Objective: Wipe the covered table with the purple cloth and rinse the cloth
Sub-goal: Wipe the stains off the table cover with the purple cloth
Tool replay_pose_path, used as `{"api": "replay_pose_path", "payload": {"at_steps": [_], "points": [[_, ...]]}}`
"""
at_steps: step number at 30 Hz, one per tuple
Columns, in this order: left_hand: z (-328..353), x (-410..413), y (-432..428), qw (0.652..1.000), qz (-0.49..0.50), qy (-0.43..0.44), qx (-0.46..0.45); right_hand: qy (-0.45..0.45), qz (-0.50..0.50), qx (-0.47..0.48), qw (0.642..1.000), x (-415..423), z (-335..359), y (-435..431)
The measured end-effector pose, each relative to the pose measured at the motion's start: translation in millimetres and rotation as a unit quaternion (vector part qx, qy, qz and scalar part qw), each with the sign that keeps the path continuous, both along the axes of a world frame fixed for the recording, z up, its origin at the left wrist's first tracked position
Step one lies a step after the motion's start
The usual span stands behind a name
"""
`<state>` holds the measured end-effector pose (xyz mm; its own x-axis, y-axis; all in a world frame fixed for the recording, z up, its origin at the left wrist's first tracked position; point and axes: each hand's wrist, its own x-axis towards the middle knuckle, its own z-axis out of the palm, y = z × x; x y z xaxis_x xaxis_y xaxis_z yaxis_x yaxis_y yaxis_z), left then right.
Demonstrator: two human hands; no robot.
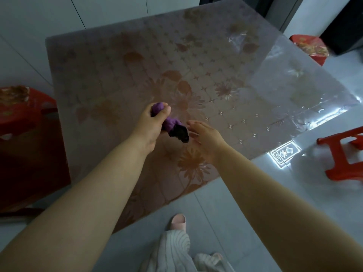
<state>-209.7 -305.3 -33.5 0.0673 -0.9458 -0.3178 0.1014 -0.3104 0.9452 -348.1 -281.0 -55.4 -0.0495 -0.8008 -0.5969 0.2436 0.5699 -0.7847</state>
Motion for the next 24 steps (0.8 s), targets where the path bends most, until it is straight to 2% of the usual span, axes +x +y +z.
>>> {"api": "replay_pose_path", "payload": {"at_steps": [5, 7, 10, 13, 17, 24], "points": [[3.2, 6.0, 8.4, 1.000, -0.004, 0.016, -0.009, -0.041, -0.008, 0.094, 0.995, 17.5, -9.8, 23.0], [6.2, 7.4, 12.4, 1.000, -0.017, 0.017, -0.012, -0.091, -0.013, 0.116, 0.989, 28.8, -6.9, 25.4], [5.9, 11.3, 17.8, 0.999, -0.042, 0.009, -0.007, -0.203, -0.066, 0.100, 0.972, 36.2, -2.0, 21.4], [2.8, 13.1, 26.0, 0.997, -0.066, -0.002, -0.031, -0.265, -0.079, 0.068, 0.959, 38.5, 6.6, 17.2], [1.2, 9.3, 36.4, 0.987, -0.121, -0.087, -0.063, -0.262, -0.013, 0.028, 0.965, 43.6, 18.6, 16.9], [2.6, 13.3, 33.9, 0.986, -0.139, -0.081, -0.044, -0.220, 0.081, 0.009, 0.972, 44.2, 27.9, 24.6]]}}
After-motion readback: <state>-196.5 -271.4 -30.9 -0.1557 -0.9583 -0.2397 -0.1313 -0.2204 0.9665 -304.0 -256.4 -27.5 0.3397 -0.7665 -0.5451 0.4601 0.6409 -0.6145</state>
